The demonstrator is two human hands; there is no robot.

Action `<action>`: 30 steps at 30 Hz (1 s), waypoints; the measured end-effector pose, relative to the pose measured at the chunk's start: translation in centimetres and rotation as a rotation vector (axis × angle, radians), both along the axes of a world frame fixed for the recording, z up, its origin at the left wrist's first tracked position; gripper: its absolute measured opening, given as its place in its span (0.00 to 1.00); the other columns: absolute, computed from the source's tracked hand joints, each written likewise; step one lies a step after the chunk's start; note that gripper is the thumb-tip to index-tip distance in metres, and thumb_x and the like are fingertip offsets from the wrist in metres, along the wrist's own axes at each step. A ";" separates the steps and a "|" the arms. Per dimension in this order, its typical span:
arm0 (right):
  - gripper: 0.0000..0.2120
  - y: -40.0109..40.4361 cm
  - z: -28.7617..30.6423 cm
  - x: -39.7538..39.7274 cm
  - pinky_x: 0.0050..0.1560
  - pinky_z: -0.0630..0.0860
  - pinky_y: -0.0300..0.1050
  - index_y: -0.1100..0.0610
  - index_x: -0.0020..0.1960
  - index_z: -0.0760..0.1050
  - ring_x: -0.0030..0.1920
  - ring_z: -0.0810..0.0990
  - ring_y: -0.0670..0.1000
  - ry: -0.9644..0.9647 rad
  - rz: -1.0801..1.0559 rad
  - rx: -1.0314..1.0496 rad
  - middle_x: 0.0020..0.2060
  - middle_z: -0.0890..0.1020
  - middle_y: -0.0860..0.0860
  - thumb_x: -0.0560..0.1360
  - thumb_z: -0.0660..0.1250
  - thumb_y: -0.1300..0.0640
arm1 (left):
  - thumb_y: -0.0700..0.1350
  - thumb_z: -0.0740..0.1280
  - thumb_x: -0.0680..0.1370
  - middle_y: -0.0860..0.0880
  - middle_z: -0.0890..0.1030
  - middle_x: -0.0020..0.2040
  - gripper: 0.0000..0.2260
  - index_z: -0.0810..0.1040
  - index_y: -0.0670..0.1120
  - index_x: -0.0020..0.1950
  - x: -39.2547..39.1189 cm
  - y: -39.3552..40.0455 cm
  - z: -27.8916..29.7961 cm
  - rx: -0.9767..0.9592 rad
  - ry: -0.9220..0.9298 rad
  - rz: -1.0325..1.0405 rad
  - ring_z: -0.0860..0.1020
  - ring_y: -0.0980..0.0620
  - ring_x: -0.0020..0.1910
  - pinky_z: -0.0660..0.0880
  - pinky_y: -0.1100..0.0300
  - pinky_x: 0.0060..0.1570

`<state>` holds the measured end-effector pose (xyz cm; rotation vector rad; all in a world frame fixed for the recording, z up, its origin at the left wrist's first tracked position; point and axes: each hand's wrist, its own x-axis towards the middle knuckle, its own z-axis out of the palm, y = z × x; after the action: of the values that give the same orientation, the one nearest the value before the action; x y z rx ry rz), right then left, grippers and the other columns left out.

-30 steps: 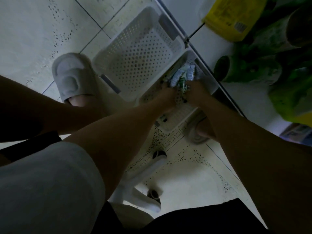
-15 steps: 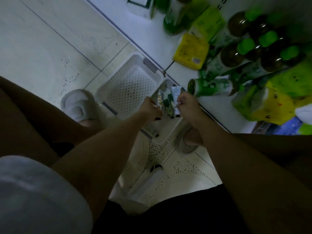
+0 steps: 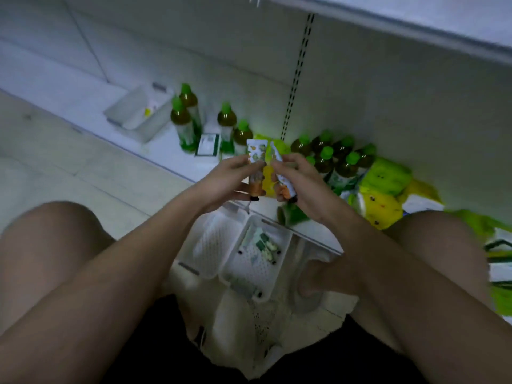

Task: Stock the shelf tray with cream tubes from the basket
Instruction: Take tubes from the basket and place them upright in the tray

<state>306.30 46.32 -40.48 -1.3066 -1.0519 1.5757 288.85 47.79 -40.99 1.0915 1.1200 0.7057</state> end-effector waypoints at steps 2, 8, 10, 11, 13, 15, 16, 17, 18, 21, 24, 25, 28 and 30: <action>0.09 -0.1 3.6 0.5 0.27 0.72 0.41 0.56 0.54 0.71 0.28 0.75 0.50 0.032 0.003 0.101 0.36 0.78 0.52 0.78 0.67 0.53 | 0.52 0.66 0.79 0.42 0.83 0.53 0.17 0.76 0.41 0.61 0.0 0.6 3.4 0.092 -0.002 -0.054 0.82 0.39 0.51 0.80 0.47 0.52; 0.10 -0.6 14.0 2.7 0.28 0.74 0.42 0.56 0.47 0.76 0.29 0.77 0.50 0.140 -0.017 0.340 0.34 0.81 0.52 0.82 0.57 0.57 | 0.52 0.69 0.75 0.47 0.82 0.48 0.16 0.80 0.43 0.57 1.6 1.6 13.9 0.388 -0.048 -0.191 0.79 0.52 0.45 0.78 0.59 0.43; 0.12 -0.6 17.4 4.0 0.30 0.73 0.44 0.57 0.46 0.76 0.29 0.77 0.51 0.124 -0.028 0.427 0.33 0.81 0.52 0.82 0.57 0.56 | 0.51 0.70 0.74 0.49 0.83 0.46 0.12 0.81 0.47 0.54 2.4 1.9 17.3 0.474 -0.097 -0.223 0.80 0.53 0.43 0.78 0.61 0.40; 0.12 -0.5 19.0 4.8 0.30 0.73 0.44 0.57 0.46 0.76 0.28 0.76 0.51 0.113 -0.035 0.462 0.33 0.81 0.51 0.81 0.57 0.55 | 0.51 0.71 0.72 0.47 0.84 0.47 0.12 0.82 0.48 0.53 2.8 2.2 19.0 0.505 -0.126 -0.235 0.81 0.50 0.44 0.79 0.59 0.41; 0.10 -0.5 22.2 6.3 0.29 0.72 0.44 0.56 0.47 0.75 0.27 0.75 0.51 0.085 -0.042 0.531 0.34 0.80 0.51 0.80 0.57 0.53 | 0.50 0.71 0.72 0.43 0.84 0.51 0.13 0.81 0.47 0.55 3.8 2.8 22.3 0.555 -0.163 -0.269 0.81 0.45 0.49 0.79 0.56 0.44; 0.08 -0.5 24.8 7.7 0.28 0.72 0.44 0.53 0.47 0.73 0.28 0.74 0.52 0.027 -0.051 0.601 0.35 0.79 0.51 0.80 0.59 0.50 | 0.48 0.71 0.73 0.45 0.84 0.50 0.14 0.79 0.44 0.56 5.3 3.3 25.1 0.605 -0.165 -0.300 0.82 0.48 0.46 0.79 0.57 0.44; 0.08 -0.5 25.8 8.4 0.29 0.72 0.44 0.53 0.48 0.73 0.28 0.74 0.52 -0.028 -0.070 0.630 0.36 0.78 0.51 0.80 0.61 0.49 | 0.47 0.71 0.73 0.47 0.84 0.47 0.13 0.79 0.43 0.54 6.1 3.6 26.3 0.630 -0.164 -0.304 0.82 0.50 0.44 0.79 0.57 0.43; 0.08 -0.5 26.8 9.1 0.30 0.73 0.45 0.53 0.49 0.73 0.30 0.75 0.52 -0.097 -0.100 0.654 0.36 0.78 0.52 0.80 0.61 0.48 | 0.46 0.71 0.73 0.48 0.83 0.45 0.12 0.79 0.42 0.53 7.1 3.9 27.3 0.650 -0.163 -0.301 0.81 0.52 0.42 0.79 0.57 0.43; 0.08 -0.5 27.7 9.8 0.32 0.75 0.46 0.53 0.50 0.74 0.31 0.76 0.52 -0.169 -0.139 0.672 0.37 0.79 0.52 0.80 0.62 0.49 | 0.44 0.71 0.73 0.47 0.82 0.44 0.13 0.79 0.40 0.54 8.2 4.2 28.2 0.667 -0.160 -0.288 0.81 0.51 0.42 0.79 0.56 0.43; 0.10 0.0 29.7 12.4 0.46 0.79 0.54 0.56 0.52 0.78 0.43 0.82 0.56 -0.345 -0.255 0.704 0.46 0.84 0.56 0.80 0.64 0.51 | 0.38 0.71 0.74 0.45 0.81 0.43 0.09 0.78 0.40 0.54 11.6 5.2 30.2 0.710 -0.147 -0.231 0.82 0.49 0.43 0.80 0.56 0.43; 0.12 0.8 31.5 15.3 0.51 0.79 0.59 0.62 0.51 0.78 0.44 0.81 0.52 -0.435 -0.339 0.712 0.48 0.82 0.61 0.79 0.66 0.53 | 0.34 0.71 0.74 0.46 0.79 0.39 0.10 0.75 0.45 0.50 15.0 6.5 31.5 0.757 -0.110 -0.157 0.81 0.49 0.41 0.81 0.56 0.42; 0.11 1.2 32.0 16.2 0.47 0.79 0.57 0.62 0.50 0.78 0.43 0.81 0.49 -0.454 -0.365 0.716 0.47 0.82 0.60 0.79 0.67 0.54 | 0.34 0.72 0.74 0.46 0.78 0.39 0.10 0.75 0.46 0.48 16.2 6.9 31.7 0.779 -0.090 -0.125 0.80 0.48 0.41 0.82 0.54 0.45; 0.01 2.3 33.0 18.7 0.39 0.77 0.43 0.55 0.48 0.77 0.39 0.79 0.48 -0.480 -0.440 0.723 0.44 0.81 0.55 0.78 0.68 0.58 | 0.33 0.73 0.72 0.45 0.78 0.43 0.09 0.77 0.42 0.47 19.3 8.2 31.9 0.862 -0.032 -0.026 0.79 0.45 0.42 0.80 0.45 0.50; 0.02 3.0 33.2 19.9 0.38 0.76 0.42 0.54 0.47 0.76 0.39 0.78 0.49 -0.512 -0.485 0.720 0.44 0.81 0.55 0.77 0.68 0.59 | 0.34 0.74 0.71 0.44 0.78 0.43 0.10 0.77 0.38 0.49 21.2 9.1 31.6 0.908 -0.005 0.055 0.78 0.46 0.40 0.80 0.44 0.48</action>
<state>326.24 49.35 -7.32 -1.3181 -1.3111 0.4237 310.01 56.93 -9.43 1.8099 0.8168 1.3202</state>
